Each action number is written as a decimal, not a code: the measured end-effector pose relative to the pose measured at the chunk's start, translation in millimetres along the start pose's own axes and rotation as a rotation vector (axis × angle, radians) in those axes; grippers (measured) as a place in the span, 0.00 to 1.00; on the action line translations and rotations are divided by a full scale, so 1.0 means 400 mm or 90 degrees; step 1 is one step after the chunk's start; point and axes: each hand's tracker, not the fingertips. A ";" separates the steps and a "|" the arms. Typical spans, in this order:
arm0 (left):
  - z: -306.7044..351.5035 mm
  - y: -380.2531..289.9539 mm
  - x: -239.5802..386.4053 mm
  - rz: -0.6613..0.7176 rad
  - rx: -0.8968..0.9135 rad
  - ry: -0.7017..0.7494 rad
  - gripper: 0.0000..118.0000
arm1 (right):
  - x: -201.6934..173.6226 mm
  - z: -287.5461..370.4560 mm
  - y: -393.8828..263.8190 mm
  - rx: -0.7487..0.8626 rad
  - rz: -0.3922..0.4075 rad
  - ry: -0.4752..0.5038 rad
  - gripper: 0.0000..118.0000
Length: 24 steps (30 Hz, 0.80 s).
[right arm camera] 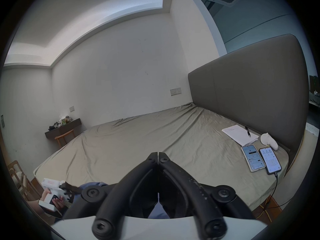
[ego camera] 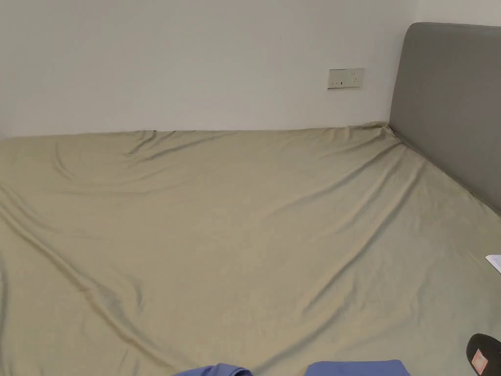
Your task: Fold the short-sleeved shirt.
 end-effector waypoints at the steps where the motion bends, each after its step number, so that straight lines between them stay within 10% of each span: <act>1: 0.014 0.027 0.026 0.007 0.011 0.046 0.13 | -0.001 0.003 0.002 0.001 0.002 -0.001 0.02; 16: 0.428 0.127 0.071 0.004 0.240 0.120 0.08 | -0.006 -0.018 -0.020 0.004 0.003 0.008 0.02; 24: 0.279 -0.005 0.362 -0.280 0.151 0.106 0.08 | -0.012 -0.013 -0.023 0.001 -0.011 0.029 0.02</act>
